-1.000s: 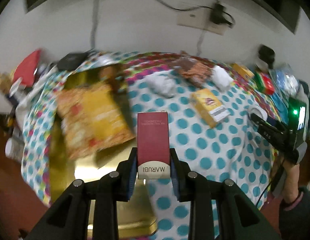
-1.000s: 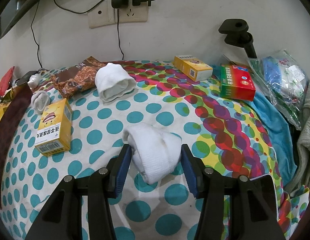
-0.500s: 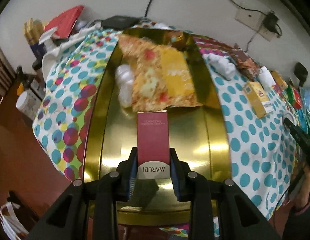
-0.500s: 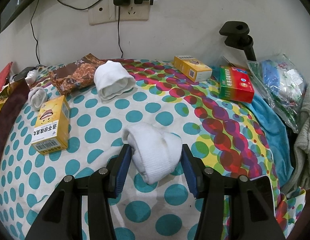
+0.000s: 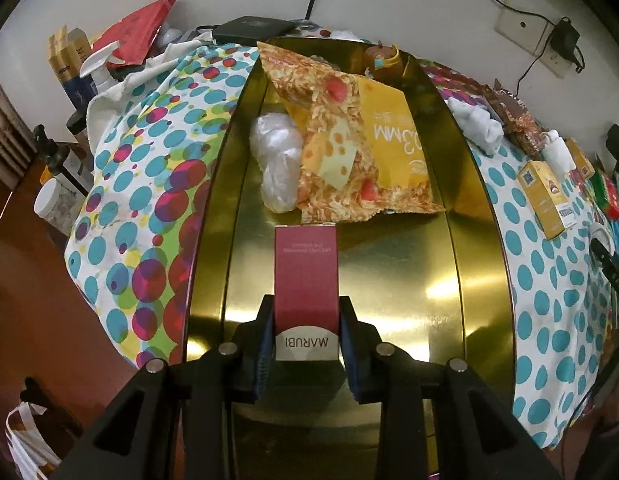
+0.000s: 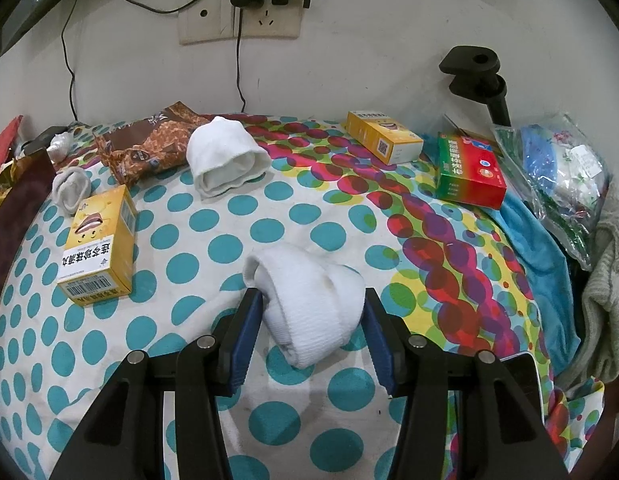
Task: Organize objects
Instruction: 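Carry the red box with the left tool into the gold tray and release, then carry the white towel with the right tool into the gold tray and release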
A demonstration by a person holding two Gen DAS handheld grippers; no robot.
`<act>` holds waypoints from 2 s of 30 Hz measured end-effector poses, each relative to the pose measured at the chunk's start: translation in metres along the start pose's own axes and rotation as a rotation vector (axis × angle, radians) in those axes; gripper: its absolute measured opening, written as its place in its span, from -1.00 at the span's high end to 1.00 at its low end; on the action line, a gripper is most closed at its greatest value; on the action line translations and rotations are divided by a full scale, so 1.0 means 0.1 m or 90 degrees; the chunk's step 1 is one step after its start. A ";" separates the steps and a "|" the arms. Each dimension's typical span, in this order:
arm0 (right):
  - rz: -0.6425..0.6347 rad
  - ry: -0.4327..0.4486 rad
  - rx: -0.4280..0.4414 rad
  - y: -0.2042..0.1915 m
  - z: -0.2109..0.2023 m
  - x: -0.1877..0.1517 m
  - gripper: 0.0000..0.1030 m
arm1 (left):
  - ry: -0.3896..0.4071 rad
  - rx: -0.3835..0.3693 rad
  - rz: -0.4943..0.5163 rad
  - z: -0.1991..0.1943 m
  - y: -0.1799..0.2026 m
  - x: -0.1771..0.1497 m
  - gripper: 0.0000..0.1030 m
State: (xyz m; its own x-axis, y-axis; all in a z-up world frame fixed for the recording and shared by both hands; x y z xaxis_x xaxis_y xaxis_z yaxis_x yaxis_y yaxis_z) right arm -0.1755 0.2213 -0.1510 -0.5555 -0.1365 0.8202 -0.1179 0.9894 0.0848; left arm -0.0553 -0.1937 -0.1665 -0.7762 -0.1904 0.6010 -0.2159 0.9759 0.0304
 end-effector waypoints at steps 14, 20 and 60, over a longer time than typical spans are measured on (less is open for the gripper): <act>0.000 0.001 0.000 -0.01 -0.01 0.01 0.02 | -0.014 -0.002 0.005 -0.03 0.02 -0.03 0.38; 0.000 0.005 -0.005 0.01 -0.02 0.02 0.12 | 0.001 -0.003 -0.010 -0.14 0.00 -0.06 0.35; -0.166 0.092 0.363 -2.88 -1.40 0.52 0.16 | 0.176 -0.013 -0.078 -1.20 -0.68 -0.35 0.29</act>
State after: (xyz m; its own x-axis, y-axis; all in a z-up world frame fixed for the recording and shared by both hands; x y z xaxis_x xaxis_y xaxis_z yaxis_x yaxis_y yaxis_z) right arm -0.0547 -0.0640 -0.0536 -0.3376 -0.3222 0.8844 -0.6759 0.7369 0.0104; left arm 0.0572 -0.2405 -0.0937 -0.5536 -0.2731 0.7867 -0.2836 0.9501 0.1302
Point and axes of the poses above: each gripper's, at about its wrist camera, not at the fingertips, and z roughly the way its jaws point, y to its right, x to its top, the point moved 9 cm from there along z, roughly the way its jaws point, and after that the axes turned 14 degrees about y, right-handed, at the moved point
